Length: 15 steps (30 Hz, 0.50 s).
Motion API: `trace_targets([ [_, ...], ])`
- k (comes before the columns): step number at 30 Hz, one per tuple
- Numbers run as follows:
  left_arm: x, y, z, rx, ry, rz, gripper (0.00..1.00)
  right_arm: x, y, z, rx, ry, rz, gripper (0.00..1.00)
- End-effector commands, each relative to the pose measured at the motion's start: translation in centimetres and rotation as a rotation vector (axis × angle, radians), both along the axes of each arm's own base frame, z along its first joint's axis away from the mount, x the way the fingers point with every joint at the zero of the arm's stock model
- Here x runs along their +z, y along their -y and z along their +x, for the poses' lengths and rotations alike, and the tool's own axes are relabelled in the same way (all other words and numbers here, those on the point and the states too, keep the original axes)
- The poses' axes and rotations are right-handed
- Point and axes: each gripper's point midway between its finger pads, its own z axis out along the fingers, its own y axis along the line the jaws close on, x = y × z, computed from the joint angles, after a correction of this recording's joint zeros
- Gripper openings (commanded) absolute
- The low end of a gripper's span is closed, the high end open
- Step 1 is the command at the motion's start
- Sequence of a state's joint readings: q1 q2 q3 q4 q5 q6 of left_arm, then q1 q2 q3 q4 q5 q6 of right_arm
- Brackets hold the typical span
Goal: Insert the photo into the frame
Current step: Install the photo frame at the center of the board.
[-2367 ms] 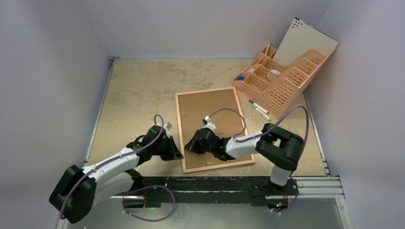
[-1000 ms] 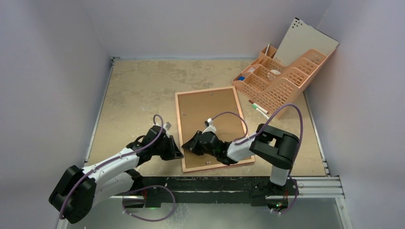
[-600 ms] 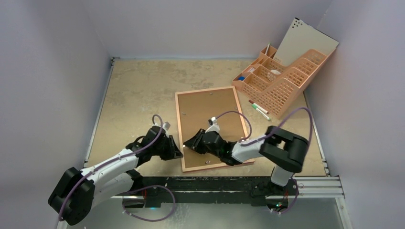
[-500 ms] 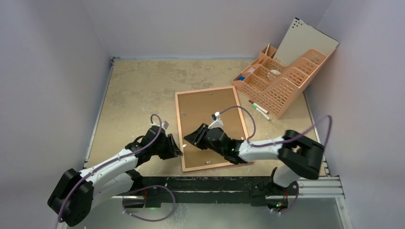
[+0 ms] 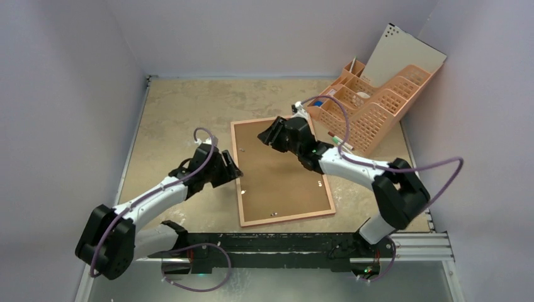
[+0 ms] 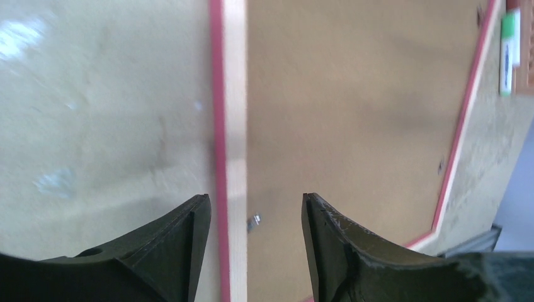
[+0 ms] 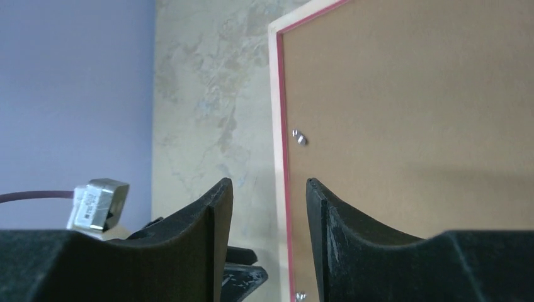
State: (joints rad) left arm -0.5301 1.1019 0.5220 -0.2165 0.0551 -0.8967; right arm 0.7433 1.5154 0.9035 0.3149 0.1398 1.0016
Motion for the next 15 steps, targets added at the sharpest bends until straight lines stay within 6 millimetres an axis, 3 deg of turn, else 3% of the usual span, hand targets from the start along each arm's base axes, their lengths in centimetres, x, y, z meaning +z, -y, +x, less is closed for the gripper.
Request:
trace_targets([
  [1,1.2,-0.9,4.2,0.049,0.059,-0.013,0.57,-0.7,-2.3,2.4,0.144,0.007,-0.093,0.5],
  [4,0.8,-1.1,5.5,0.041,0.051,-0.023,0.57,-2.6,-4.0,4.3,0.19,-0.012,-0.13,0.5],
  [10,-0.3,0.8,6.4,-0.076,0.001,-0.101,0.56,-4.2,-6.4,7.1,0.225,0.012,-0.139,0.42],
  [15,-2.1,-0.4,6.7,-0.036,-0.051,-0.073,0.44,-6.3,-8.2,7.5,0.297,0.0,-0.126,0.33],
])
